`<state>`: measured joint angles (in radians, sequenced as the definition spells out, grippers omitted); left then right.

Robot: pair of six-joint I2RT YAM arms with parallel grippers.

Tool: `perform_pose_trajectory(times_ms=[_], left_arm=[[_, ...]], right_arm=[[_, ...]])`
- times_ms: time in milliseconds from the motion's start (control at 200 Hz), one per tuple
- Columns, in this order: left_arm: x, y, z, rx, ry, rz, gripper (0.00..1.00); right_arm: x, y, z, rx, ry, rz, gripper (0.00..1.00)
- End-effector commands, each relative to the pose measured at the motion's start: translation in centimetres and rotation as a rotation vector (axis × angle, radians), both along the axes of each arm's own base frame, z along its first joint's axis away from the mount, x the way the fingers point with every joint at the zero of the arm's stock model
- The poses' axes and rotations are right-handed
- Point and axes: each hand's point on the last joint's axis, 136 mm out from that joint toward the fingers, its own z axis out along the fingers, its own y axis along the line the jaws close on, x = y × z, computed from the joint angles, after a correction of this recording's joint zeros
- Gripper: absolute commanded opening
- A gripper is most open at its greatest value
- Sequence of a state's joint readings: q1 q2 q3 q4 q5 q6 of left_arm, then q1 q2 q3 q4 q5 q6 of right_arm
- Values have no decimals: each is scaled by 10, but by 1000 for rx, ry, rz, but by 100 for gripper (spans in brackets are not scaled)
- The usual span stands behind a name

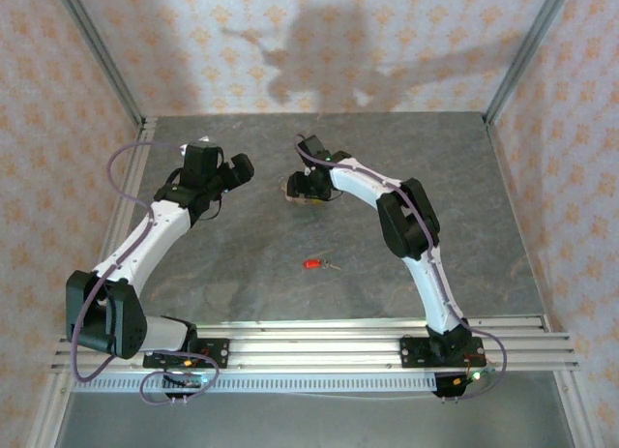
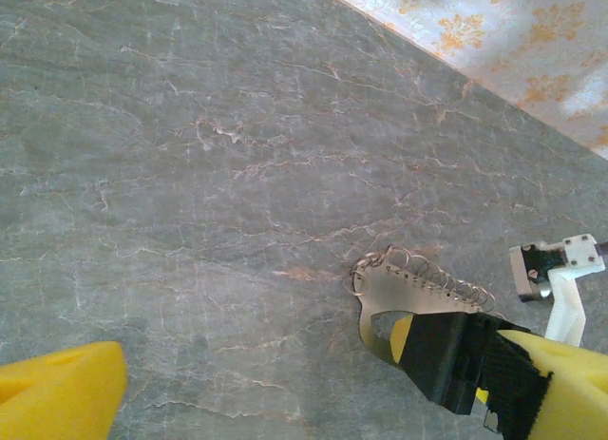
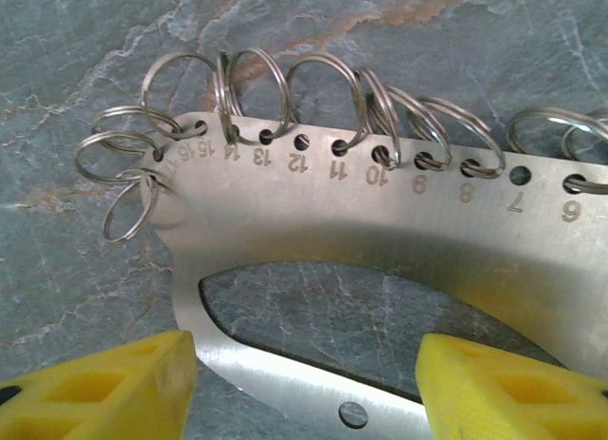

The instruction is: Put the keys on the keyring

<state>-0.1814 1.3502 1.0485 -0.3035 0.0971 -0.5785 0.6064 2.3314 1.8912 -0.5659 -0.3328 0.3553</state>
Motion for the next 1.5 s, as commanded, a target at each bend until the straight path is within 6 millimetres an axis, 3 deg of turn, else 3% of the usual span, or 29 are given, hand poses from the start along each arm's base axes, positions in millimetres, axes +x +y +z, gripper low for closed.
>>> perform_pose_trajectory(times_ms=[0,305,1081,1186,1341,1431,1496], left_arm=[[-4,2,14,-4,-21,7,98],[-6,3,16,-6,-33,7,98],[-10,-2,18,-45,-50,-7,98],[-11,-4,17,-54,-49,-14,98],[-12,-8,18,-77,-52,-24,98],[-13,-11,18,-94,-57,-32,98],[-13,-14,18,-105,-59,-38,98]], right_arm=[[-8,-2,-15,-61,32,9,63],[-42,2,-28,-77,76,57,61],[-148,21,-31,-68,59,157,59],[-148,24,-10,-46,18,154,59],[-132,20,64,-6,-145,130,62],[-126,9,94,-16,-210,116,64],[-125,-6,101,-46,-231,102,65]])
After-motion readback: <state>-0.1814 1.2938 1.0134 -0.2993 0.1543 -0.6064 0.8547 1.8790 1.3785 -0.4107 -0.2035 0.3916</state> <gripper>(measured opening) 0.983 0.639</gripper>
